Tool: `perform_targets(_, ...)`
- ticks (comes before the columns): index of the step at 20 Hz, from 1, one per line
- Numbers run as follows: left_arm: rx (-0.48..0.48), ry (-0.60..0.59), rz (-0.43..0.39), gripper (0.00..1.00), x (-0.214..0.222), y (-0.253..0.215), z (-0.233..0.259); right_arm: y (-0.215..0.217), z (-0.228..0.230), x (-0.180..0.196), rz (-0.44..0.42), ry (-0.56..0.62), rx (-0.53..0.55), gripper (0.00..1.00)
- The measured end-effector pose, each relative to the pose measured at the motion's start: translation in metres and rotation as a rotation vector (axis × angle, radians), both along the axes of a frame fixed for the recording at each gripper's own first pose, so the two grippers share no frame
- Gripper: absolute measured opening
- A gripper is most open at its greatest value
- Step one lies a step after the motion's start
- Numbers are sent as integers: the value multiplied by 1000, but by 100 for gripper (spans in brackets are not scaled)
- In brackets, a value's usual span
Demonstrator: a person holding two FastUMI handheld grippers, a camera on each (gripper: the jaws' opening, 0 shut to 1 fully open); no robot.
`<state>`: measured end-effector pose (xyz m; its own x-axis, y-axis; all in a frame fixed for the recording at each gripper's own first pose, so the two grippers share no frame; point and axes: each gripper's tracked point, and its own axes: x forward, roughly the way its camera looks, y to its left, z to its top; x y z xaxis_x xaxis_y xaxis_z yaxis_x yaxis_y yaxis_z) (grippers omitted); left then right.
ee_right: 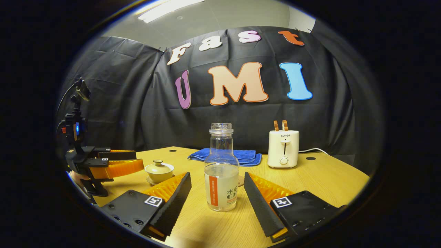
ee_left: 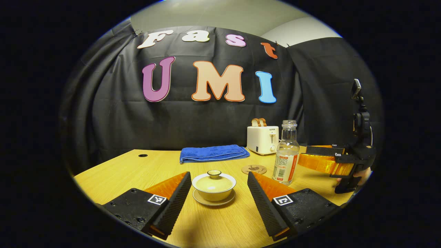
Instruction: Open the teacup lid with one hand, grasp the water bottle and pour water into the teacup with the other hand; after pouring, place the water bottle on the coaster and then close the teacup lid.
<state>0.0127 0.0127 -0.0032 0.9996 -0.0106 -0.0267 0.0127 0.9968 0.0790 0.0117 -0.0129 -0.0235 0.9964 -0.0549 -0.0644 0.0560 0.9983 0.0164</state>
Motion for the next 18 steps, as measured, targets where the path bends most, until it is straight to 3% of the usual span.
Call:
perform_targets(2, -1, -4, -3, 96, 1, 0, 0, -1, 0, 1, -4, 1, 0, 100)
perform_targets(5, -2, 1, -25, 96, 6, -5, -1, -1, 0, 2, -5, 0, 0, 94)
perform_targets(6, -3, 2, -24, 96, 8, -5, -1, -1, 0, 1, -6, 0, 0, 99)
perform_targets(7, -3, 2, -20, 96, 9, -4, -1, -1, 0, 1, -5, 0, -1, 94)
perform_targets(9, -4, 3, -9, 96, 13, -2, -1, -1, 0, 1, -5, 0, 0, 93)
perform_targets(18, -10, 62, -2, 94, 37, 1, -11, -2, -1, 3, -6, -1, -1, 98)
